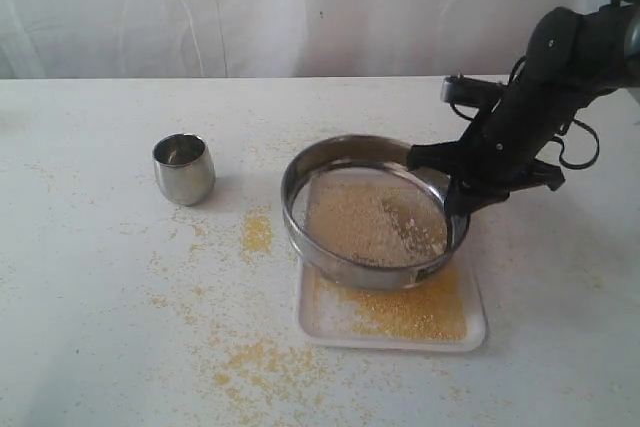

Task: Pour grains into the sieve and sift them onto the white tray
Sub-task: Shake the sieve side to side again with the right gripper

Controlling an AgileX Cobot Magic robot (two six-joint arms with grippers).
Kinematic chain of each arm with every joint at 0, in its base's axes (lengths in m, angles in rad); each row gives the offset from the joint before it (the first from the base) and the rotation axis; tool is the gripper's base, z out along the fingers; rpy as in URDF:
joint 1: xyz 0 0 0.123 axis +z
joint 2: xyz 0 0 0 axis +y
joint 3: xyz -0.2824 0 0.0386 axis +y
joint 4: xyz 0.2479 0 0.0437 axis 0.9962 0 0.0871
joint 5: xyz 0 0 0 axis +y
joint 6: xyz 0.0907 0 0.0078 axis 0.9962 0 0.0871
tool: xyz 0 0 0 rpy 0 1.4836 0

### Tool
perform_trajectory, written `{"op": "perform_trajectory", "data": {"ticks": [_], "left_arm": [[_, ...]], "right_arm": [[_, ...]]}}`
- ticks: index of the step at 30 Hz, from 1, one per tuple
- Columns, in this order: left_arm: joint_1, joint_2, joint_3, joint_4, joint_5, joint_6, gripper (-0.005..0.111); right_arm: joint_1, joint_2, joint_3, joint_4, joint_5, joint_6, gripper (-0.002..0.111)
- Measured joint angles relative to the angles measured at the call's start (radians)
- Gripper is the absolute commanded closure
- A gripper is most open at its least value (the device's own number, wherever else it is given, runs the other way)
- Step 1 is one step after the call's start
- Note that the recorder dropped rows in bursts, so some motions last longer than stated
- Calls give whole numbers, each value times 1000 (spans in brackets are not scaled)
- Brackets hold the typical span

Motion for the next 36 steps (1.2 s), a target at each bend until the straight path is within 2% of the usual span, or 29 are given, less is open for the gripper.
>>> {"op": "perform_trajectory", "data": {"ticks": [2, 7, 12, 17, 22, 27, 33, 36], "left_arm": [[0, 0, 0, 0, 0, 0, 107], [0, 0, 0, 0, 0, 0, 107], [0, 0, 0, 0, 0, 0, 107], [0, 0, 0, 0, 0, 0, 107], [0, 0, 0, 0, 0, 0, 107], [0, 0, 0, 0, 0, 0, 107], [0, 0, 0, 0, 0, 0, 107], [0, 0, 0, 0, 0, 0, 107]], "right_arm": [[0, 2, 10, -8, 21, -53, 108], [6, 2, 14, -11, -123, -68, 108], [1, -4, 14, -8, 35, -64, 108], [5, 1, 13, -12, -159, -71, 108], [0, -20, 10, -5, -12, -46, 108], [5, -14, 12, -24, -163, -69, 108], [0, -16, 13, -25, 1, -113, 108], [4, -12, 15, -61, -87, -150, 108]]}}
